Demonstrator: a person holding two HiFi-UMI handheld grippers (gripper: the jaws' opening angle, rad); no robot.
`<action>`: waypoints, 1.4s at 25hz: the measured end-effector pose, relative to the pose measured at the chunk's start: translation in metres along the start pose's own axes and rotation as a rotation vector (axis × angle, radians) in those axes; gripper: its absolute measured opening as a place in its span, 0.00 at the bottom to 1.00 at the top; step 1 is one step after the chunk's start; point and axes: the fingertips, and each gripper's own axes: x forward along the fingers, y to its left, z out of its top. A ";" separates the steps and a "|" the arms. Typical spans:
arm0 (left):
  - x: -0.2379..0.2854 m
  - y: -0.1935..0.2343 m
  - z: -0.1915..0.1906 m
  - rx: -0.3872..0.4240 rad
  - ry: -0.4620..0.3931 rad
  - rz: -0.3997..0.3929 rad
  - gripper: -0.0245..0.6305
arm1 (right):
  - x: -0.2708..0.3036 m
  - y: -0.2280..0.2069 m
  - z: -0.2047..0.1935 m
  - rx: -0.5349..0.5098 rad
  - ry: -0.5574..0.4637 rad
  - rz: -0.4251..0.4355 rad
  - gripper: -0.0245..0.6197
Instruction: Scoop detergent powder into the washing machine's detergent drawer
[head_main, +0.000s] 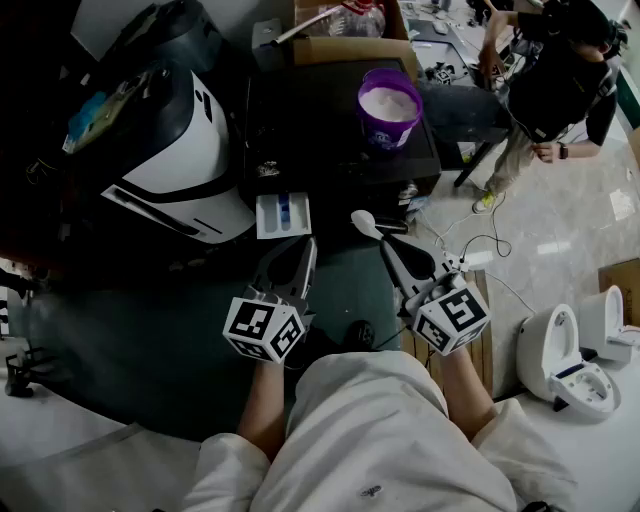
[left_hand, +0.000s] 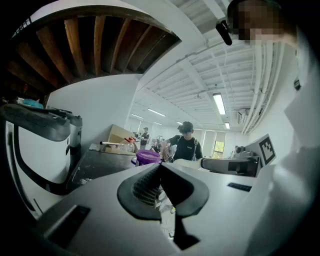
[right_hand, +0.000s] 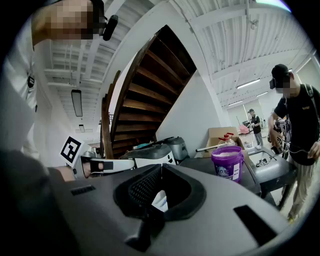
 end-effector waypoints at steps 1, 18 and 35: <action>-0.001 0.000 -0.001 -0.002 -0.001 0.002 0.07 | 0.000 0.002 -0.001 -0.005 0.002 0.002 0.05; -0.012 -0.015 -0.013 -0.001 0.021 0.022 0.07 | -0.014 0.012 -0.009 -0.011 0.006 0.019 0.06; -0.003 -0.019 -0.020 -0.007 0.053 -0.014 0.07 | -0.015 0.003 -0.012 0.022 0.006 -0.007 0.06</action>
